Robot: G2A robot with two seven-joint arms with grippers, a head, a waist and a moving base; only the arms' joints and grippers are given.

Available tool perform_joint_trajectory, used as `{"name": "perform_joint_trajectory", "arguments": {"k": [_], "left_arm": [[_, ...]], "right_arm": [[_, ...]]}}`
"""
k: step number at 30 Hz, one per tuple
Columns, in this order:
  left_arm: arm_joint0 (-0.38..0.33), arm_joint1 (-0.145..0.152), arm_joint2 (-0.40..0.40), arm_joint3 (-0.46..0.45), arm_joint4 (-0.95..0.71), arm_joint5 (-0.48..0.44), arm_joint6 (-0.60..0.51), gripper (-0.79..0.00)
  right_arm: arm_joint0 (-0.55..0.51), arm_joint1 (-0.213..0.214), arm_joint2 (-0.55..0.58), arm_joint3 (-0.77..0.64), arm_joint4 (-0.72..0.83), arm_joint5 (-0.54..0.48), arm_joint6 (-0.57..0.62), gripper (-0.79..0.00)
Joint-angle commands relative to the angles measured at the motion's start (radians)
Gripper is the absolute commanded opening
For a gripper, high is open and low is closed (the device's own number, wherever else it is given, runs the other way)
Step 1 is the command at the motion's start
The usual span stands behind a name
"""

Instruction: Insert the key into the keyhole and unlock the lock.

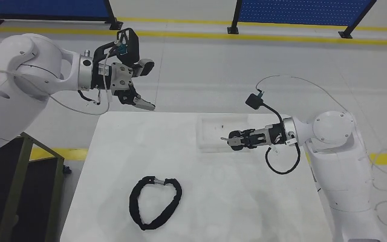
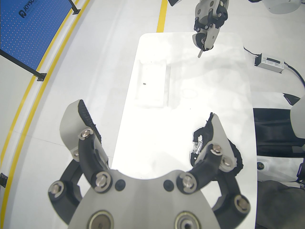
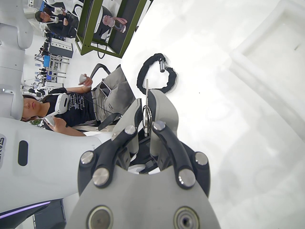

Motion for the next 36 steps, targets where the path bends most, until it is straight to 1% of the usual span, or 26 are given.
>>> {"name": "perform_joint_trajectory", "arguments": {"k": [1,10,12,14,16,22,24,27,30,33,36], "left_arm": [[0.000,0.000,0.000,0.000,0.000,0.000,0.000,0.000],[0.004,0.000,0.000,-0.002,0.000,0.004,0.002,0.000],[0.028,0.002,-0.007,-0.001,-0.003,0.025,0.013,0.000],[0.056,0.004,-0.007,0.021,-0.010,0.022,0.015,0.000],[0.096,0.005,-0.002,0.040,-0.024,0.000,0.023,0.000],[0.213,0.015,0.023,0.072,-0.045,0.000,0.032,0.000],[0.236,0.019,0.019,0.075,0.009,0.000,0.060,0.000],[0.294,0.023,0.011,0.078,0.153,0.000,0.187,0.000],[0.340,0.018,0.025,0.077,0.257,0.000,0.292,0.000],[0.388,0.010,0.026,0.066,0.341,0.000,0.336,0.000],[0.429,-0.003,0.026,0.070,0.394,0.000,0.344,0.000]], "right_arm": [[0.000,0.000,0.000,0.000,0.000,0.000,0.000,-0.785],[0.000,0.000,0.000,0.000,0.000,0.000,0.000,-0.785],[0.000,0.000,0.000,0.000,0.000,0.000,0.000,-0.785],[0.000,0.000,0.000,0.000,0.000,0.000,0.000,-0.785],[0.000,0.000,0.000,0.000,0.000,0.000,0.000,-0.785],[0.000,0.000,0.000,0.000,0.000,0.000,0.000,-0.785],[0.000,0.000,0.000,0.000,0.000,0.000,0.000,-0.785],[0.000,0.000,0.000,0.000,0.000,0.000,0.000,-0.785],[0.000,0.000,0.000,0.000,0.000,0.000,0.000,-0.785],[0.000,0.000,0.000,0.000,0.000,0.000,0.000,-0.785],[0.000,0.000,0.000,0.000,0.000,0.000,0.000,-0.785]]}}
